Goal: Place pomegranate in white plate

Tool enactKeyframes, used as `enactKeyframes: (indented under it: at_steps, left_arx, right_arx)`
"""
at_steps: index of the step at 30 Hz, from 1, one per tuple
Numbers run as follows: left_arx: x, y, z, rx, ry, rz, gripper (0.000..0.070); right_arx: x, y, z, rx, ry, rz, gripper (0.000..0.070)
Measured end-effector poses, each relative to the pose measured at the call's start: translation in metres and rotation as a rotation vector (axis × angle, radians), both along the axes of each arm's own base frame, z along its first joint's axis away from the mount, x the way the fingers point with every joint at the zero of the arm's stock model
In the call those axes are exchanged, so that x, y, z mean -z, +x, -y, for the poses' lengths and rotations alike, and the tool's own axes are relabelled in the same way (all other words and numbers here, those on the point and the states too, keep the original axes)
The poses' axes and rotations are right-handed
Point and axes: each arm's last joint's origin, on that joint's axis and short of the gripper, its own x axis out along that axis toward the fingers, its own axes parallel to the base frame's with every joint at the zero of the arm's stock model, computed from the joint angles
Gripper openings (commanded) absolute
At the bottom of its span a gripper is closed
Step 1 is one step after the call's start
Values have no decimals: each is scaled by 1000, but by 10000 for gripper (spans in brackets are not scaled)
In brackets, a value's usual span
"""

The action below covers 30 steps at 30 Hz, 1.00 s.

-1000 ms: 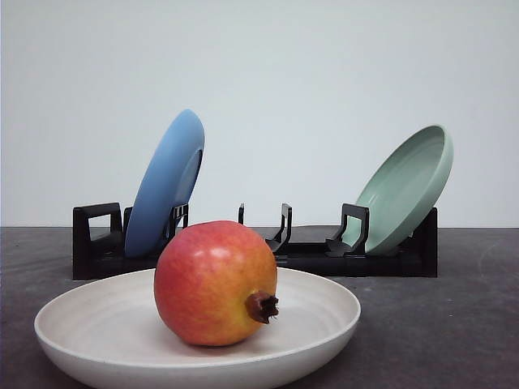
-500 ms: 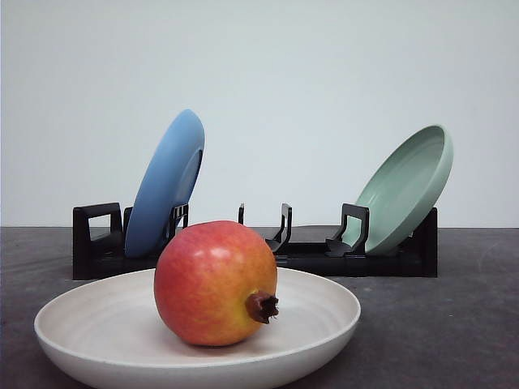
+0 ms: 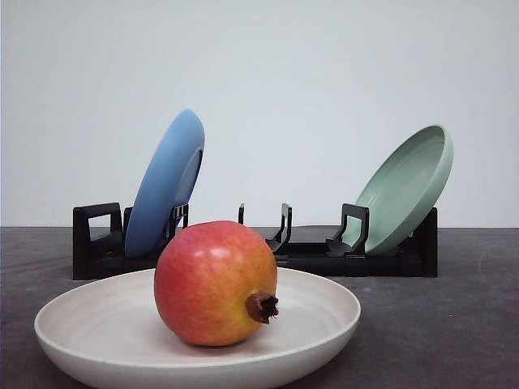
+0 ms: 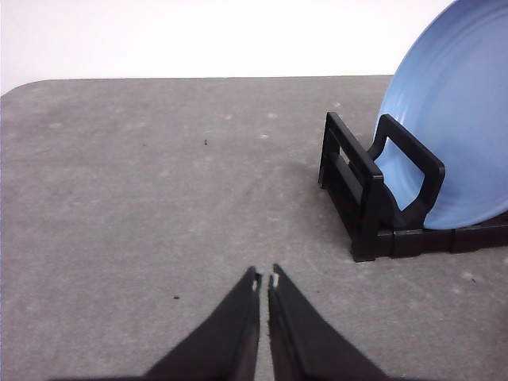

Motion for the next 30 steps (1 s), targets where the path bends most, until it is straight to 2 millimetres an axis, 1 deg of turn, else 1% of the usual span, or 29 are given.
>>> enactKeyframes:
  at_steps: [30]
  left_arx:
    - [0, 0, 0, 0, 0, 0, 0]
  right_arx:
    - [0, 0, 0, 0, 0, 0, 46]
